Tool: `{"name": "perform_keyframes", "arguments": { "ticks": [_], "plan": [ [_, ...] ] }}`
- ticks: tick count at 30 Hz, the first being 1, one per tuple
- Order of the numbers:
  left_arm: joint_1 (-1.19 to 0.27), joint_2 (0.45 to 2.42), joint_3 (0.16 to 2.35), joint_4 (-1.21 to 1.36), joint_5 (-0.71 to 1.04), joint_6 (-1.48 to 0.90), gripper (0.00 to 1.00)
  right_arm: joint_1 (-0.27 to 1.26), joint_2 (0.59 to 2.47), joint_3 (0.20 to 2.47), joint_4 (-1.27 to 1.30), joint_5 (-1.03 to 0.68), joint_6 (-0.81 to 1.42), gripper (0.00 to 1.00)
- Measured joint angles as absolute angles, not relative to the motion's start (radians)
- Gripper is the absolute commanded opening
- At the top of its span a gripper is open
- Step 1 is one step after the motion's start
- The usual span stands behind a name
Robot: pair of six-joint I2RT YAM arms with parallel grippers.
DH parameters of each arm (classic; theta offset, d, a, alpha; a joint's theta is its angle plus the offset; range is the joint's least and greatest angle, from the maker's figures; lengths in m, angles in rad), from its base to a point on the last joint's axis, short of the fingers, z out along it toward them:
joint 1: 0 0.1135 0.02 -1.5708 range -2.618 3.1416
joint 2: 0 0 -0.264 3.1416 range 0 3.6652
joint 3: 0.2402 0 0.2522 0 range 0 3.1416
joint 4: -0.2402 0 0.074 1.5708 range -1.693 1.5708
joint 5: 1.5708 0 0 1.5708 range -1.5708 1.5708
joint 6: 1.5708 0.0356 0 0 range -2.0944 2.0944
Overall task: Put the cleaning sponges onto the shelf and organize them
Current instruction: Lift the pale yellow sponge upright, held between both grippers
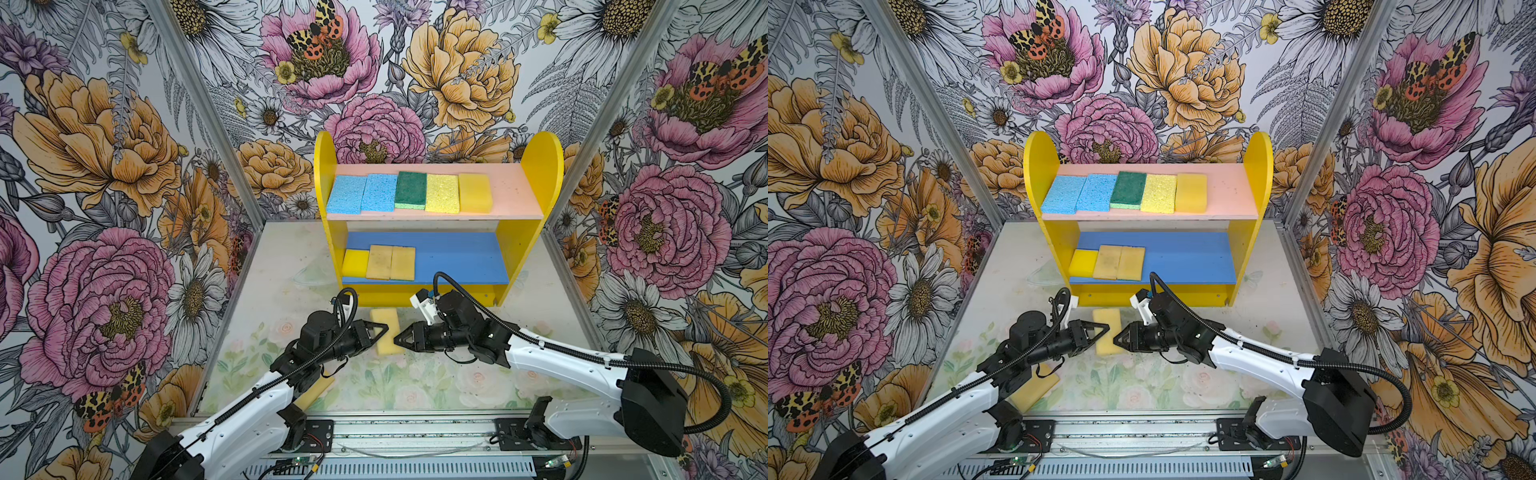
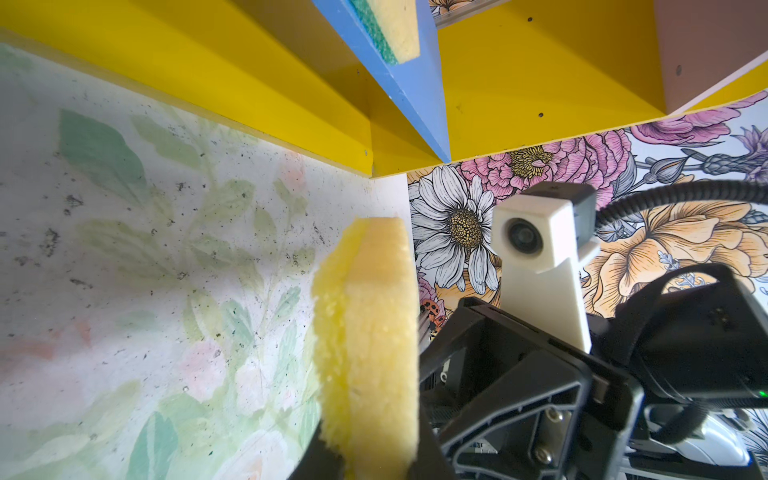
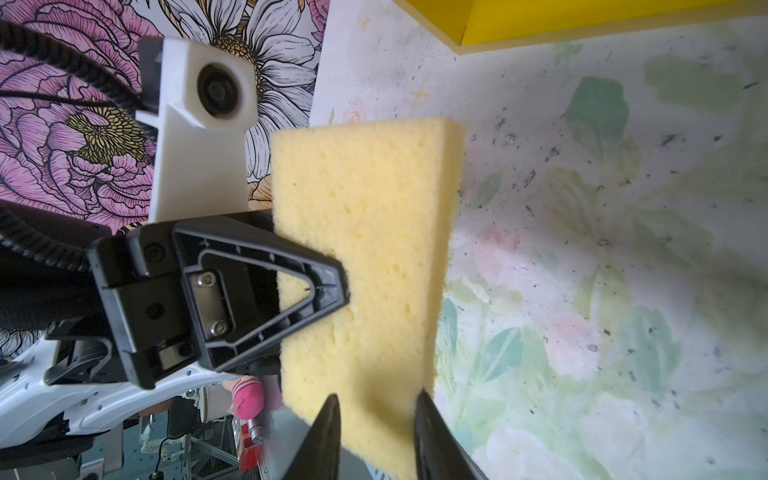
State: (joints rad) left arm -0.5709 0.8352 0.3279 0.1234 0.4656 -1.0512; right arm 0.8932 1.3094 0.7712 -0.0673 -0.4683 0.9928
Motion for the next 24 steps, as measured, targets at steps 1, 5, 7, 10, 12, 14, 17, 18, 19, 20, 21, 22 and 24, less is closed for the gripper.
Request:
{"name": "perform_keyframes", "arguments": {
  "ticks": [1,5,7,10,12,14,17,18,19,20,21,22,24],
  "plan": [
    [-0.569,0.831,0.327,0.123,0.466,-1.052,0.18,0.894,1.315,0.769,-0.058,-0.469,1.0,0.27],
    [-0.566,0.819,0.326,0.123,0.466,-1.059,0.18,0.894,1.322,0.767,-0.047,-0.468,1.007,0.25],
    [-0.564,0.815,0.326,0.123,0.466,-1.06,0.18,0.894,1.322,0.767,-0.046,-0.468,1.006,0.3],
    [-0.558,0.811,0.326,0.123,0.467,-1.064,0.18,0.897,1.317,0.765,-0.051,-0.462,1.002,0.39],
    [-0.554,0.806,0.326,0.123,0.469,-1.067,0.18,0.899,1.304,0.759,-0.057,-0.455,1.003,0.4],
    [-0.553,0.801,0.326,0.123,0.469,-1.067,0.18,0.899,1.295,0.754,-0.067,-0.447,1.003,0.4],
    [-0.552,0.798,0.326,0.123,0.47,-1.067,0.18,0.899,1.295,0.754,-0.07,-0.442,1.003,0.4],
    [-0.551,0.798,0.326,0.123,0.47,-1.067,0.18,0.902,1.295,0.754,-0.07,-0.442,1.003,0.4],
    [-0.551,0.798,0.326,0.123,0.47,-1.067,0.18,0.904,1.295,0.754,-0.07,-0.442,1.003,0.4],
    [-0.551,0.798,0.326,0.123,0.47,-1.067,0.18,0.905,1.295,0.754,-0.07,-0.443,1.003,0.4],
    [-0.551,0.798,0.326,0.123,0.471,-1.067,0.18,0.906,1.296,0.754,-0.07,-0.443,1.003,0.4],
    [-0.551,0.798,0.326,0.123,0.471,-1.067,0.18,0.907,1.296,0.754,-0.07,-0.443,1.003,0.4],
    [-0.551,0.798,0.326,0.123,0.471,-1.067,0.18,0.908,1.297,0.755,-0.07,-0.443,1.003,0.4]
  ]
}}
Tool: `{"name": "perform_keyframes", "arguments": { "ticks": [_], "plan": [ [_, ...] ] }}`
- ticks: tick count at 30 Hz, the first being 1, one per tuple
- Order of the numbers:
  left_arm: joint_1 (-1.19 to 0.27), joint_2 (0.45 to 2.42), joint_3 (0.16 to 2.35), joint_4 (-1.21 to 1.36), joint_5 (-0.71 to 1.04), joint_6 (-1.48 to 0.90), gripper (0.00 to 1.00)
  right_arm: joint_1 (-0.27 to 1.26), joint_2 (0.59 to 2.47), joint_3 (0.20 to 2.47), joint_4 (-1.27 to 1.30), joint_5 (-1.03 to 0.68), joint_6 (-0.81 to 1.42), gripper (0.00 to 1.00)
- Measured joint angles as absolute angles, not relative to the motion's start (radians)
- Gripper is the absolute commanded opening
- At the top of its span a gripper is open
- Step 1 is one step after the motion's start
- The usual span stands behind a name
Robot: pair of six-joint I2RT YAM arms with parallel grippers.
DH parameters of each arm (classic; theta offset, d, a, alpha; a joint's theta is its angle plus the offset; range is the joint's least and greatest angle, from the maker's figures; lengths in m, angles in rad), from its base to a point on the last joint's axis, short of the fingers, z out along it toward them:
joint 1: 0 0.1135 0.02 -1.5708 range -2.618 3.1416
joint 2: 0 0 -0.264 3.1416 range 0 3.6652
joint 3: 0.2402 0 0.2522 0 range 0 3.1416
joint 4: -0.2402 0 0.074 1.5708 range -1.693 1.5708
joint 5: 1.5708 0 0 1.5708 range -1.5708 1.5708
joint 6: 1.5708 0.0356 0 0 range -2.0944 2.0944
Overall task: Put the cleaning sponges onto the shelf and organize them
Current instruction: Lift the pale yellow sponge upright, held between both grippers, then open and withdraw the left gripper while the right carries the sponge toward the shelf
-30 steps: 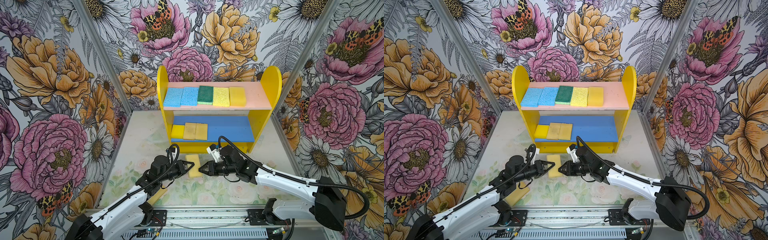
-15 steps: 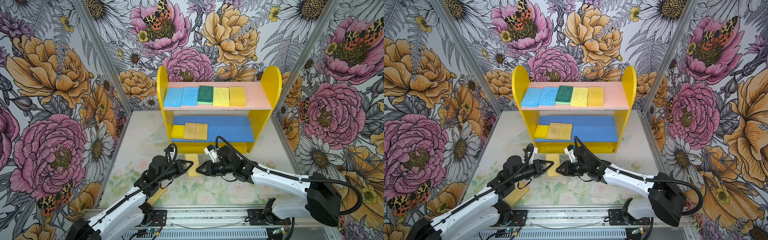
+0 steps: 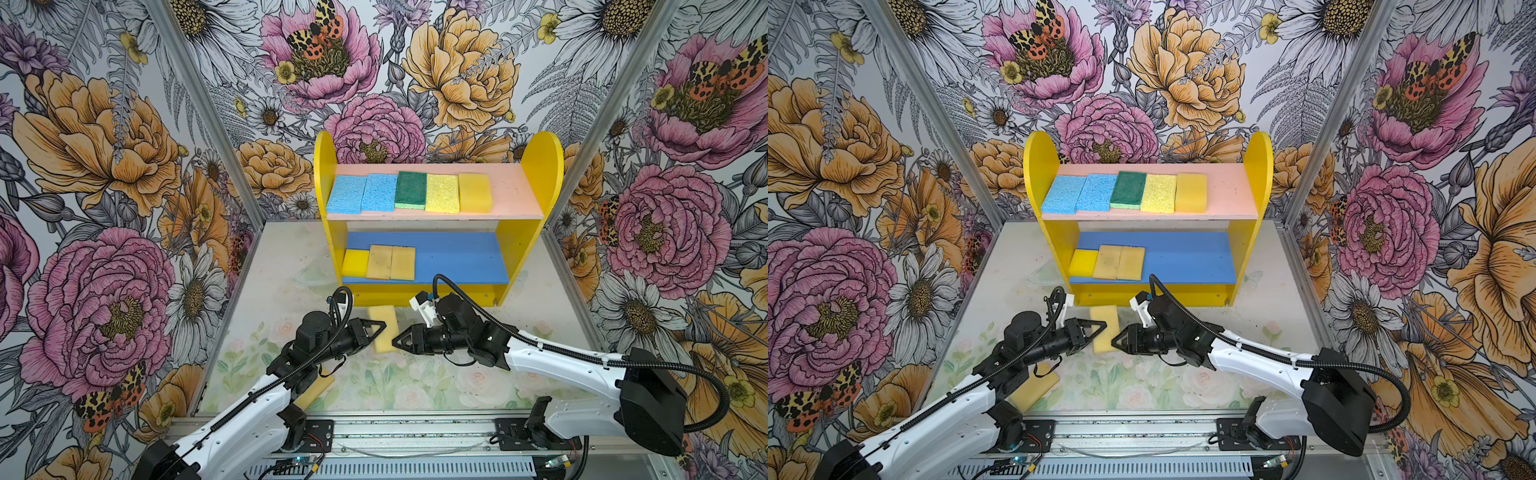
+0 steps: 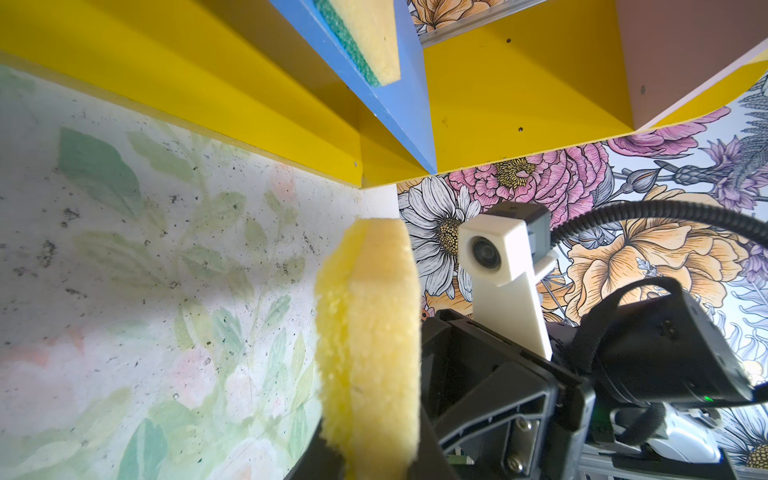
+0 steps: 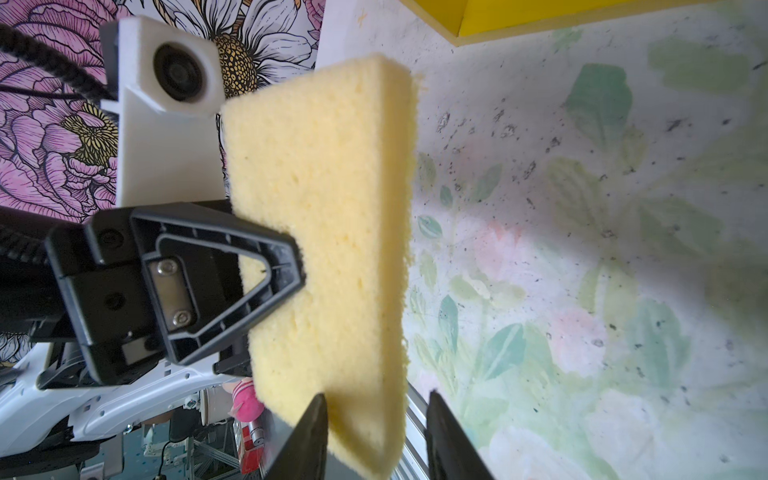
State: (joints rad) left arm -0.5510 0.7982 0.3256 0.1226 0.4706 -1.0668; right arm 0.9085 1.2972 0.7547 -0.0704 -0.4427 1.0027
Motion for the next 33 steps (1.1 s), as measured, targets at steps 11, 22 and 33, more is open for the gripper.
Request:
{"name": "perform_keyframes", "arguments": {
  "ticks": [11,22,33],
  "plan": [
    [-0.55,0.798,0.326,0.122,0.473,-1.067,0.18,0.926,1.297,0.754,-0.058,-0.45,1.018,0.25],
    [-0.545,0.767,0.326,0.105,0.48,-1.066,0.47,0.929,1.269,0.754,-0.067,-0.427,1.047,0.06],
    [-0.536,0.645,0.367,-0.049,0.487,-1.036,0.99,0.951,1.126,0.77,-0.221,-0.287,1.076,0.02]
  ]
}}
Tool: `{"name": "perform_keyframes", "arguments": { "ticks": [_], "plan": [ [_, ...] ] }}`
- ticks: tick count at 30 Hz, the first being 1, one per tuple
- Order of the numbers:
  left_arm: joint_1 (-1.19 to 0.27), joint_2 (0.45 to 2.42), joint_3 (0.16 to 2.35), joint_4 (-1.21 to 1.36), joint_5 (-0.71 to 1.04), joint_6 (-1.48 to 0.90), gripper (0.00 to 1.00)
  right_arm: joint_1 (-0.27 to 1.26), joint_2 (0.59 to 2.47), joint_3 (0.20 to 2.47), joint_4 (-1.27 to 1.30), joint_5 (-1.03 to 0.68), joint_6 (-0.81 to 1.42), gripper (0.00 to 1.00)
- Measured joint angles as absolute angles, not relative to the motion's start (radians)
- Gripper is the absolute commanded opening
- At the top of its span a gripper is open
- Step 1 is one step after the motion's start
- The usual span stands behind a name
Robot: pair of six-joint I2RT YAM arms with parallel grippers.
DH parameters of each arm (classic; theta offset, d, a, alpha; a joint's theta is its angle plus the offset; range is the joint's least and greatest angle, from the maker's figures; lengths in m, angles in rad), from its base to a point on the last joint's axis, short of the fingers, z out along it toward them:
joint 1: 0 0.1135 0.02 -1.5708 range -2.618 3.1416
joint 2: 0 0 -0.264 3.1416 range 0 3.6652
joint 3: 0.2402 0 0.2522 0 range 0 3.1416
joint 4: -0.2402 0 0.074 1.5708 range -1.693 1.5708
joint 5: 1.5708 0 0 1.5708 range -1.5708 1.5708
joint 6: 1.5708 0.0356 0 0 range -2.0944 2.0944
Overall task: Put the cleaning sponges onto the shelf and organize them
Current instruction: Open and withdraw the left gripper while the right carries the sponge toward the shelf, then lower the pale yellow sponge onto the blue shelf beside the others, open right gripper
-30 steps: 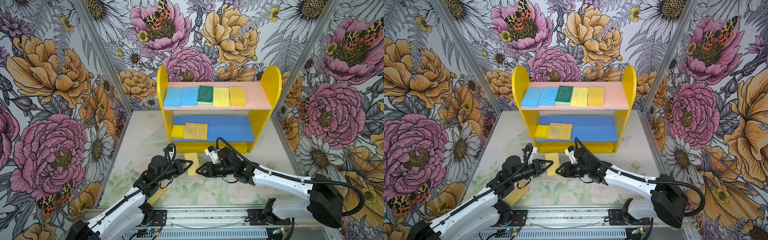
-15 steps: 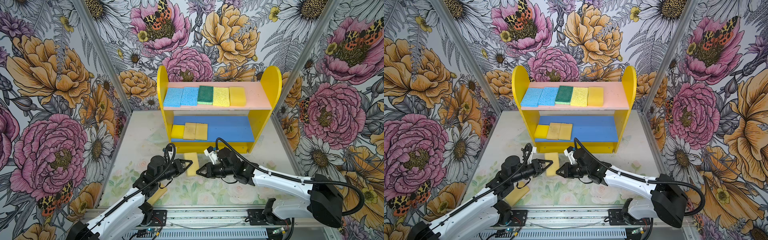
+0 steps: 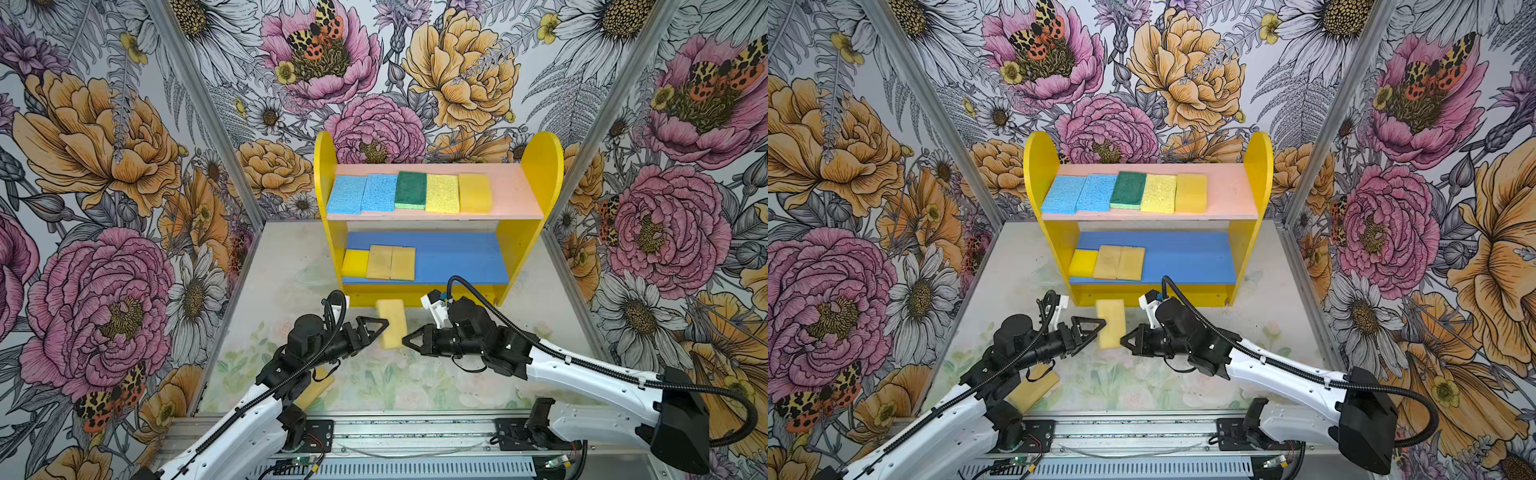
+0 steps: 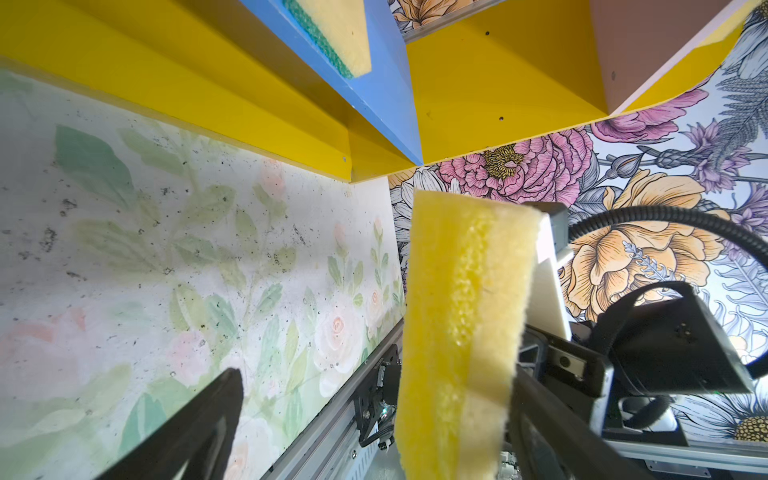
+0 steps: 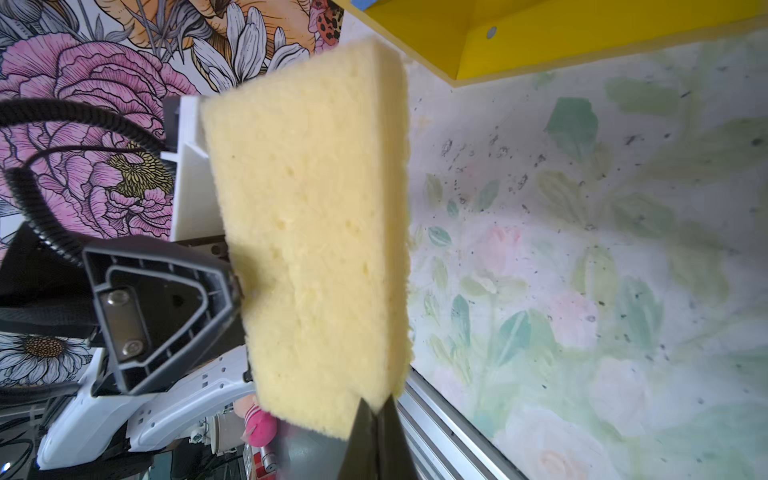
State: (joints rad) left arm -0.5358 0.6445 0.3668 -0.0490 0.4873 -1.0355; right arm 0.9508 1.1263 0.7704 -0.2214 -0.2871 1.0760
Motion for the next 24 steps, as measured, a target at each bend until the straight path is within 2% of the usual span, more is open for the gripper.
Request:
{"name": "perform_keyframes", "arguments": {
  "ticks": [12,18,24],
  "plan": [
    [-0.431,0.474,0.521,-0.398,0.468,-0.917,0.99,0.9,1.031,0.929,-0.508,-0.134,1.026,0.02],
    [-0.359,0.474,0.523,-0.499,0.477,-0.889,0.99,0.756,1.053,0.999,-0.617,-0.125,0.946,0.02],
    [-0.293,0.513,0.532,-0.559,0.488,-0.851,0.99,0.581,1.152,1.066,-0.653,-0.149,0.836,0.02]
  ]
}}
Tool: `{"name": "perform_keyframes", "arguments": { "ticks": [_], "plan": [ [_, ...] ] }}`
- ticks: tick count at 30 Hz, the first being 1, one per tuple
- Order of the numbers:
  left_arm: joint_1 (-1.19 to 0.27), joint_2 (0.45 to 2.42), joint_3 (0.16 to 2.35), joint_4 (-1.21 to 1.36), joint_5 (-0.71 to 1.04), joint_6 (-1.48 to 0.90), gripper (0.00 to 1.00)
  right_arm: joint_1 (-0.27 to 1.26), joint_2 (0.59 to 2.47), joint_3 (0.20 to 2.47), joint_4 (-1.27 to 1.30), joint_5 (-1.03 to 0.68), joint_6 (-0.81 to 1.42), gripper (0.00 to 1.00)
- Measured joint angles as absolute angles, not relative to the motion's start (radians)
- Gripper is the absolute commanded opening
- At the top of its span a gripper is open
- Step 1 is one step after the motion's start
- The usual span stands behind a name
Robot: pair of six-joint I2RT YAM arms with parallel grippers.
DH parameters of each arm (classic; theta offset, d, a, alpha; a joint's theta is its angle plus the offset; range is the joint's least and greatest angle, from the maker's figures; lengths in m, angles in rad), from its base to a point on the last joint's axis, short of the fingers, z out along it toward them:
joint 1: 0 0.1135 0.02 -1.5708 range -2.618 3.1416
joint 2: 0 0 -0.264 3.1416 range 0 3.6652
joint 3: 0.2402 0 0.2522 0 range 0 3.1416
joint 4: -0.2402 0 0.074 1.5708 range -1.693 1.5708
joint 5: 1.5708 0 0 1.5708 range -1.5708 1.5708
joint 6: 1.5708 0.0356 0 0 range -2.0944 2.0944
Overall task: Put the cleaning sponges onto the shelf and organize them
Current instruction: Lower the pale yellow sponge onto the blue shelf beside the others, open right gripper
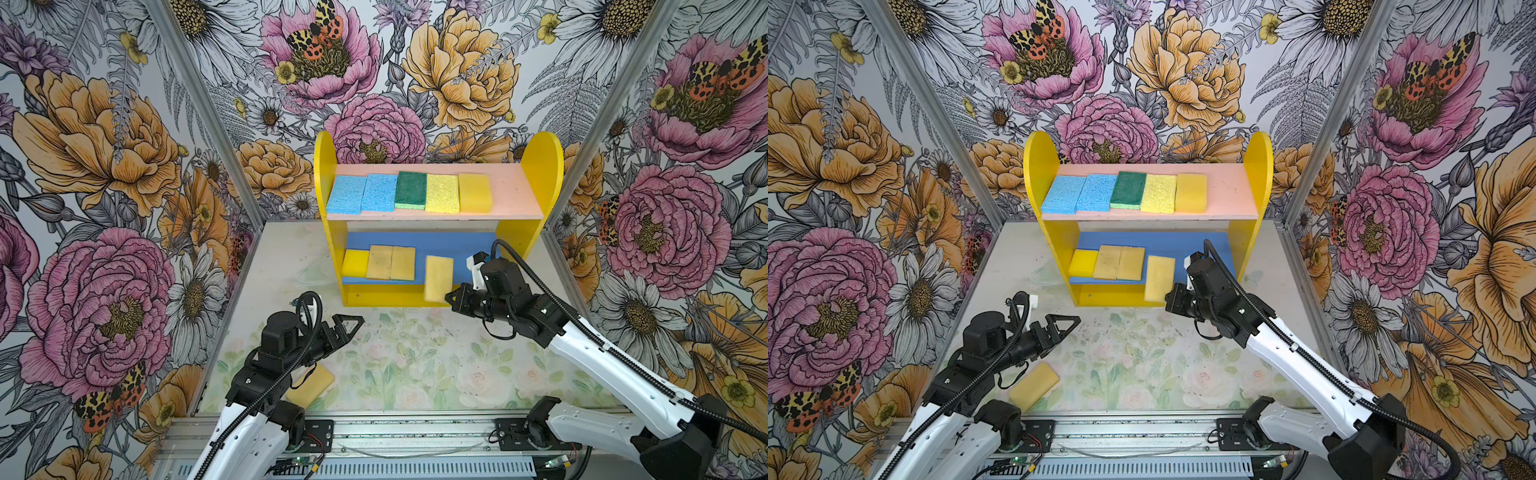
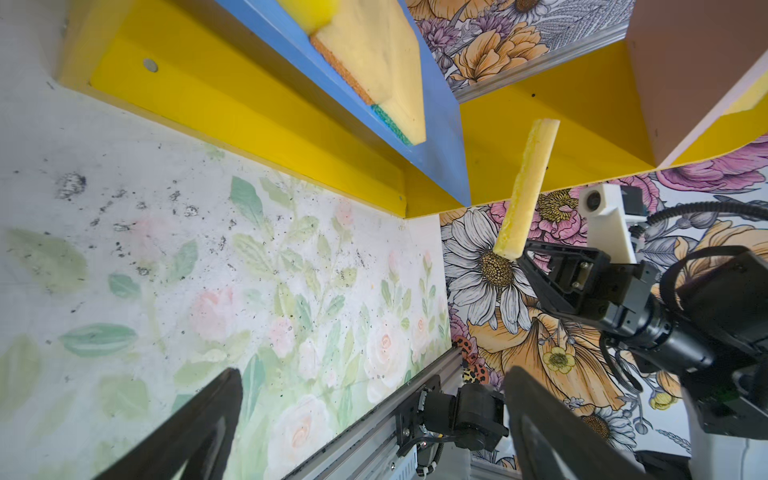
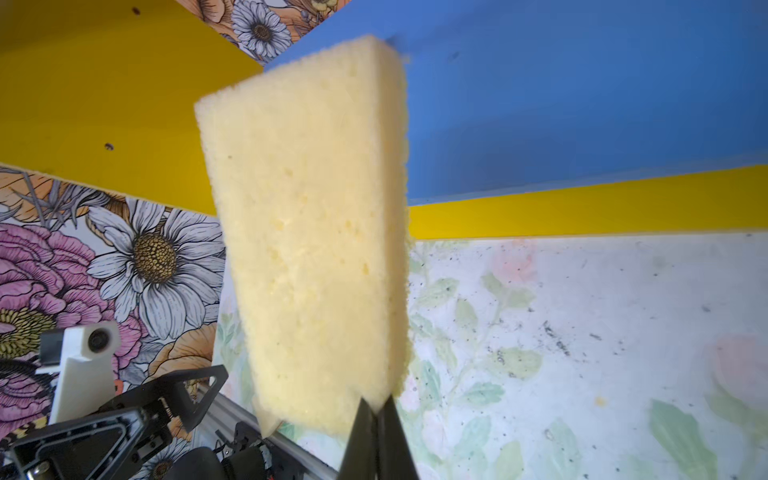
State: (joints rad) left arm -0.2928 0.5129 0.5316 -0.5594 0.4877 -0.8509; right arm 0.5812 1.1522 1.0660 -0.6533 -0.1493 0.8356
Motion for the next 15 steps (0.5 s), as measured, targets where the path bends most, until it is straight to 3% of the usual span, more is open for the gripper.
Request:
{"name": "perform_keyframes", "arguments": {
  "ticks": [7,15],
  "plan": [
    [-0.193,0.519,0.552,-0.595,0.488,-0.811,0.99,0.464,1.313,1.157,-0.681,-0.195,0.719,0.02],
    [-0.167,0.516,0.558,-0.632,0.488,-0.785,0.99,0.452,1.43,1.27,-0.684,-0.215,0.645,0.03]
  ]
}}
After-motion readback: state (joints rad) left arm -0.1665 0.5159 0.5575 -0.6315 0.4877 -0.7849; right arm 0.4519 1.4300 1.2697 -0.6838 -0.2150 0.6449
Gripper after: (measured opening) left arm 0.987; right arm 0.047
